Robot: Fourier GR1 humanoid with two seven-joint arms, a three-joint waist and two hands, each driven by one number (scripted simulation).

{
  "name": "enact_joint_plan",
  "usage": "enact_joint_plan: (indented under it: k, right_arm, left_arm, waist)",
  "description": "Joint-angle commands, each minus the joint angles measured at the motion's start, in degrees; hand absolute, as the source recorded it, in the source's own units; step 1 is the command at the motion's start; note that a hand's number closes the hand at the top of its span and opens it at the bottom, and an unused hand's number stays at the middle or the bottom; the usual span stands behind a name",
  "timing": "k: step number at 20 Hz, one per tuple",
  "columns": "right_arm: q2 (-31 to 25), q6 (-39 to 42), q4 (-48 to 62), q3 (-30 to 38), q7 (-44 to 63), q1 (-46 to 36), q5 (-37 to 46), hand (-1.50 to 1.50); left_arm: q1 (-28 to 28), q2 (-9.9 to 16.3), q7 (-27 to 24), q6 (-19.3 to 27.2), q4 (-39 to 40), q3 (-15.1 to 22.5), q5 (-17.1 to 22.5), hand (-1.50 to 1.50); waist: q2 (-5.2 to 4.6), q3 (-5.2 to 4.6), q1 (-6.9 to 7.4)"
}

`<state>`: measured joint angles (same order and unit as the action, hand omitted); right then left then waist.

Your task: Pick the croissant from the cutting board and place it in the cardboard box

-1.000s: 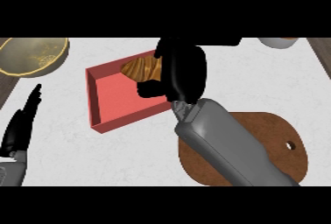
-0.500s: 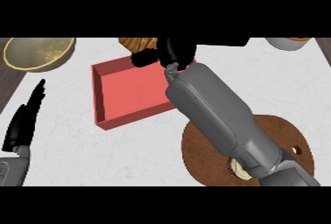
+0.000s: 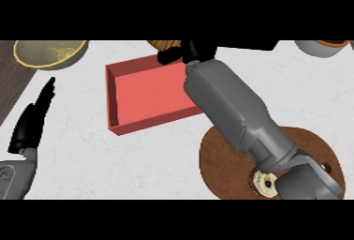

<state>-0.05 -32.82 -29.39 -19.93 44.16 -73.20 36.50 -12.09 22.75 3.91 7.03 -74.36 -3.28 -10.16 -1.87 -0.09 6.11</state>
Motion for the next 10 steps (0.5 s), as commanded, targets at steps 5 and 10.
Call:
enact_joint_plan:
  k: [5, 10]
  right_arm:
    - [0.05, -4.47, 7.03, 5.2, -9.08, 2.57, -9.46, -1.5]
    - [0.05, -8.21, 9.09, 5.0, -10.65, -2.69, -10.51, -1.5]
  left_arm:
    - [0.46, -2.32, -0.11, 1.47, -0.49, 1.33, -1.21, 0.0]
    - [-2.19, -0.72, 0.56, 0.55, 0.12, 0.37, -1.14, 0.0]
  waist:
    - [-0.37, 0.1, 0.46]
    - [-0.49, 0.05, 1.84]
